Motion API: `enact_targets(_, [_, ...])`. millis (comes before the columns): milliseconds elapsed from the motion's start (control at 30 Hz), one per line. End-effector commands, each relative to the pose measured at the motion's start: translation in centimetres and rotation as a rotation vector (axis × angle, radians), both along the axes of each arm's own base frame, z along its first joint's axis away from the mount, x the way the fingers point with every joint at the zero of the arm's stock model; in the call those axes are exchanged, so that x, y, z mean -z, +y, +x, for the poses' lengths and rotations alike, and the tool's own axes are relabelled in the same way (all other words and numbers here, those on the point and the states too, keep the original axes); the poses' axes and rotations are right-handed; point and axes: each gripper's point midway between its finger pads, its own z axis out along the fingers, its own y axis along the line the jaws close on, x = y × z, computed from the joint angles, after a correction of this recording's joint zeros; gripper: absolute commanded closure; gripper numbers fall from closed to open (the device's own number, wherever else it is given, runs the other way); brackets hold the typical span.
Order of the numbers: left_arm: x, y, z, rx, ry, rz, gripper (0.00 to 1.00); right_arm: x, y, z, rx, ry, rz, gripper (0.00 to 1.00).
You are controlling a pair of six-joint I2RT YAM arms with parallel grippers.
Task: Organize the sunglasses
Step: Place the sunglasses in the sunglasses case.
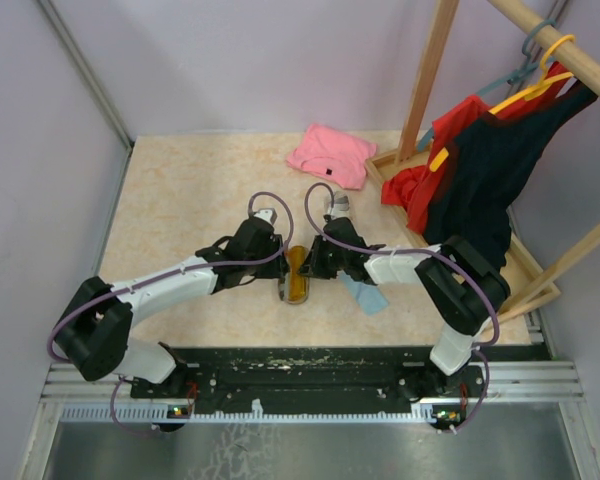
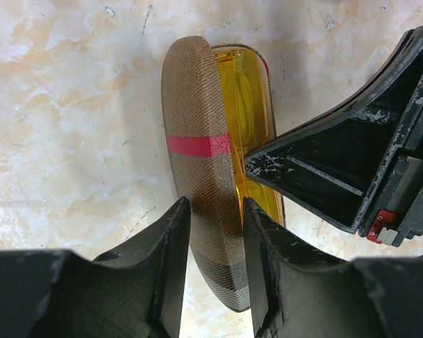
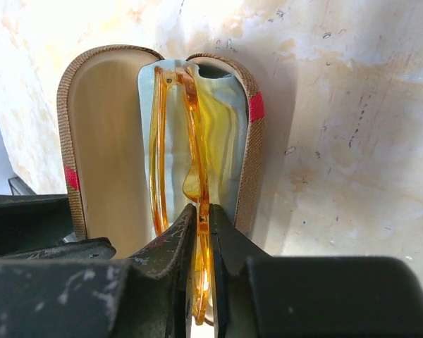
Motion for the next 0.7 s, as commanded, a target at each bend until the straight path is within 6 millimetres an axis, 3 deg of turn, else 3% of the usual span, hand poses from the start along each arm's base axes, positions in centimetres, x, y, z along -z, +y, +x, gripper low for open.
enact_targets(0, [-1.2, -0.4, 0.0, 0.015, -0.034, -0.03, 0.58, -2.5, 1.1, 1.5, -0.007, -0.09, 0.028, 0.86])
enact_targets(267, [-1.2, -0.4, 0.1, 0.013, -0.038, -0.027, 0.58, -3.3, 0.5, 1.9, 0.0, -0.121, -0.008, 0.75])
enact_targets(333, [-1.2, -0.3, 0.1, 0.013, -0.038, -0.024, 0.58, -3.3, 0.3, 2.0, 0.002, -0.126, -0.027, 0.74])
enact_targets(367, [-1.2, -0.3, 0.1, 0.013, -0.039, -0.025, 0.58, -4.5, 0.2, 2.1, 0.003, -0.151, -0.018, 0.74])
enact_targets(433, [-1.2, -0.4, 0.1, 0.013, -0.04, -0.026, 0.58, -5.0, 0.0, 2.2, 0.003, -0.165, -0.03, 0.74])
enact_targets(667, [-1.1, -0.4, 0.2, 0.013, -0.038, -0.023, 0.58, -5.8, -1.2, 2.5, 0.014, -0.203, -0.091, 0.73])
